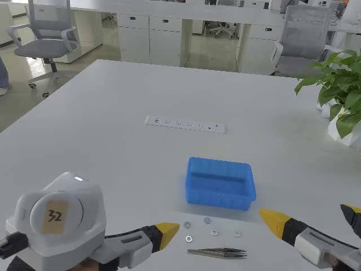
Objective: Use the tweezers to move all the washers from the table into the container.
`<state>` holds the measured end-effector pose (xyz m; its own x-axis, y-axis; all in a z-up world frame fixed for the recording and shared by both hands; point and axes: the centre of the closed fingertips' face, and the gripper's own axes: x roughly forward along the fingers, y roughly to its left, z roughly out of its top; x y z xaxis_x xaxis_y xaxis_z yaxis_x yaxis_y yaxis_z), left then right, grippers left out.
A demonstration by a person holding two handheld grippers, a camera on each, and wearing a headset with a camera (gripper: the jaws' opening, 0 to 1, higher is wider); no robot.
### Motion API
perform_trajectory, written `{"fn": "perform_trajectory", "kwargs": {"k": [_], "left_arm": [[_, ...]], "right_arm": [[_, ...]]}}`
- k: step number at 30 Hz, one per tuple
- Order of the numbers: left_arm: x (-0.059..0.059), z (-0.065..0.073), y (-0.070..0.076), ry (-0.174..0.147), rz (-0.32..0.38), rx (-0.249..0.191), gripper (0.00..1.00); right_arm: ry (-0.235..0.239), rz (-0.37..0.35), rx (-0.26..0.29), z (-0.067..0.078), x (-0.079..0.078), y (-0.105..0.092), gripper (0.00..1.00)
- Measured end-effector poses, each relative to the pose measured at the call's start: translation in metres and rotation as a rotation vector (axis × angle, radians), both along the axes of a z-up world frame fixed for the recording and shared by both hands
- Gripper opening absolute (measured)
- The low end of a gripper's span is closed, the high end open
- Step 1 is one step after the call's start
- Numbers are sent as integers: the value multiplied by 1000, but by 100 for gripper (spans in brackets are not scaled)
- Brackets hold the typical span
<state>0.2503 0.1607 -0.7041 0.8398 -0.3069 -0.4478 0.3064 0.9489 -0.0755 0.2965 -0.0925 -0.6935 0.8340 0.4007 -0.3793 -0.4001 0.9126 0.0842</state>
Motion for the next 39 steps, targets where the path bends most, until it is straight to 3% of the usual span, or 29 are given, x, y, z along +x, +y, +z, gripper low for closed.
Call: {"fn": "perform_trajectory", "kwargs": {"k": [9,26,39], "left_arm": [[-1,-5,2,15,-6,3,99],[-2,-5,-6,15,-38,10,99],[0,-12,-10,36,-65,33,99]], "right_arm": [[25,7,-24,-9,-2,-1,95],[28,23,-42,-11,0,2,95],[48,36,-61,-18,2,3,94]]}}
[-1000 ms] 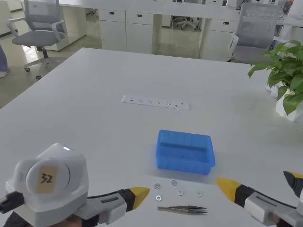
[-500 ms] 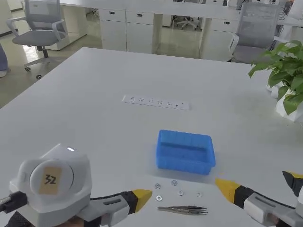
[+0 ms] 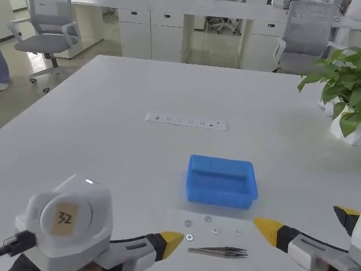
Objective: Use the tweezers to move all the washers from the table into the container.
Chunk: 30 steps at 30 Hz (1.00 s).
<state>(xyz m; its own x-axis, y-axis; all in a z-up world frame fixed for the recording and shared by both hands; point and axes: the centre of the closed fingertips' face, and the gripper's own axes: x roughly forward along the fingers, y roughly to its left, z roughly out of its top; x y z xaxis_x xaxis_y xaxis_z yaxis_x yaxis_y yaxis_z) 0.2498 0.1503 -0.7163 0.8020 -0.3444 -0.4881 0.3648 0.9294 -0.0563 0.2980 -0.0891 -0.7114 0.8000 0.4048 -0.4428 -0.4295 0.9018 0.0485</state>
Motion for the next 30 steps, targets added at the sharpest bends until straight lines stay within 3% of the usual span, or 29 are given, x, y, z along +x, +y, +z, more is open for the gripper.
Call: {"fn": "perform_trajectory", "kwargs": {"k": [20,24,30], "left_arm": [[6,-9,-9,17,-39,12,99],[3,-18,-17,58,-83,20,89],[3,-29,-33,92,-160,36,75]], "right_arm": [[30,9,-17,-13,2,0,93],[52,14,-22,-21,2,0,91],[76,20,-25,-28,0,1,86]]}}
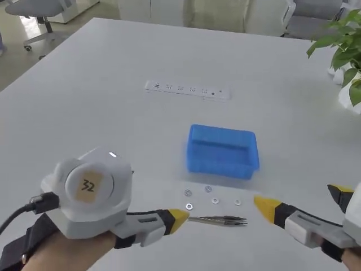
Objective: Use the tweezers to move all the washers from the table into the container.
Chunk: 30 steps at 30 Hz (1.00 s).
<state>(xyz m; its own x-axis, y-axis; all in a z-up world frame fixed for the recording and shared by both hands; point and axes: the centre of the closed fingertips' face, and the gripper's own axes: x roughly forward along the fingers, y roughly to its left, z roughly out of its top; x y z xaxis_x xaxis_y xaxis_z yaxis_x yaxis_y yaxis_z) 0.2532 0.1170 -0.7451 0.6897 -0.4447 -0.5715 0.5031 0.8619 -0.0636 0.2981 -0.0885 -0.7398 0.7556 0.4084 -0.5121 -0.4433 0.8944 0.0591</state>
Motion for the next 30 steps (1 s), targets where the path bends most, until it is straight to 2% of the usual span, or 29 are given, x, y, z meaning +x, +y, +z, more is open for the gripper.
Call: {"fn": "perform_trajectory", "kwargs": {"k": [1,4,7,9,10,13,15,17,20,23,25,27,28,30], "left_arm": [[-1,-3,-5,18,-19,3,72],[0,-9,-14,34,-61,15,65],[1,-21,-23,63,-115,29,59],[1,-32,-27,93,-154,46,53],[4,-37,-29,93,-165,47,49],[6,-46,-35,120,-196,54,41],[8,-51,-38,132,-211,54,37],[11,-57,-41,140,-223,56,31],[14,-70,-44,164,-246,73,28],[17,-81,-46,169,-280,97,21],[17,-87,-47,191,-293,105,19],[14,-94,-52,221,-324,94,19],[14,-97,-53,227,-342,106,19],[14,-103,-54,219,-378,142,19]], "right_arm": [[5,1,-1,-2,0,0,84],[24,12,-9,-7,-2,1,78],[31,21,-26,-10,-4,2,71],[46,34,-32,-14,-5,4,67],[50,39,-37,-16,-6,4,65],[63,59,-67,-22,-9,4,56],[80,75,-66,-25,-11,6,49],[105,83,-33,-28,-14,9,42],[119,88,-33,-32,-15,9,38],[136,94,-43,-37,-17,8,38],[143,96,-45,-39,-17,7,36],[152,97,-47,-41,-18,7,36],[157,99,-46,-43,-18,6,36],[166,102,-44,-44,-19,7,35]]}}
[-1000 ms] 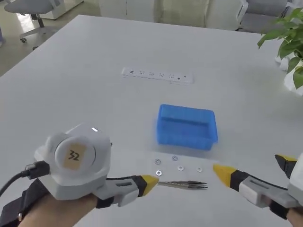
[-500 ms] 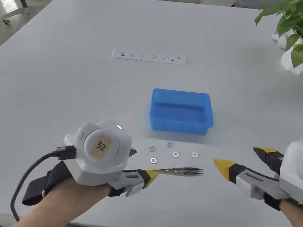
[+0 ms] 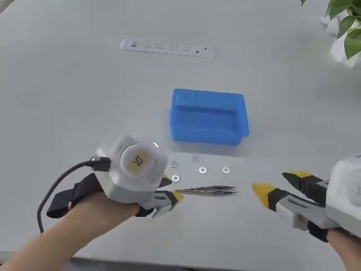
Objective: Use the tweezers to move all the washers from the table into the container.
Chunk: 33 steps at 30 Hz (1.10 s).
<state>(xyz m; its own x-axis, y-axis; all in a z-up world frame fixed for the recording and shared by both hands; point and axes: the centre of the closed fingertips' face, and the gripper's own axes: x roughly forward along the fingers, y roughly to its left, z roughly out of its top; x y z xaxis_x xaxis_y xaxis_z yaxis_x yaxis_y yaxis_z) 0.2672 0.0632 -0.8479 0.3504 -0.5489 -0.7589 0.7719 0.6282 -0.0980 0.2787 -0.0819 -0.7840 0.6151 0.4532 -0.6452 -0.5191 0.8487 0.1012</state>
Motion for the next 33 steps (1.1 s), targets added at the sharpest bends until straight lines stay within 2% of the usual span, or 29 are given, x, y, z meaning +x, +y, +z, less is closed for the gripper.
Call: {"fn": "perform_trajectory", "kwargs": {"k": [4,8,12,15,16,18,24,28,33], "left_arm": [[0,-9,0,-8,-50,45,15],[0,-8,-4,-16,-69,37,12],[1,-10,-6,-32,-108,53,9],[1,-13,-7,-21,-116,59,5],[-3,-14,-8,-13,-131,60,4],[-4,-12,-10,-51,-162,63,2],[-12,-13,-14,-50,-207,75,0],[-15,-11,-15,-60,-220,78,0],[-17,1,-14,-72,-220,65,0]], "right_arm": [[10,-3,8,-2,-2,2,34],[22,5,0,-5,-6,4,33],[29,13,0,-6,-9,7,31],[25,24,-9,-6,-10,8,29],[30,37,-13,-6,-10,9,28],[27,48,-20,-7,-10,9,26],[26,88,-35,-5,-13,16,21],[10,122,-55,-1,-15,23,17],[-6,179,-75,2,-20,35,15]]}}
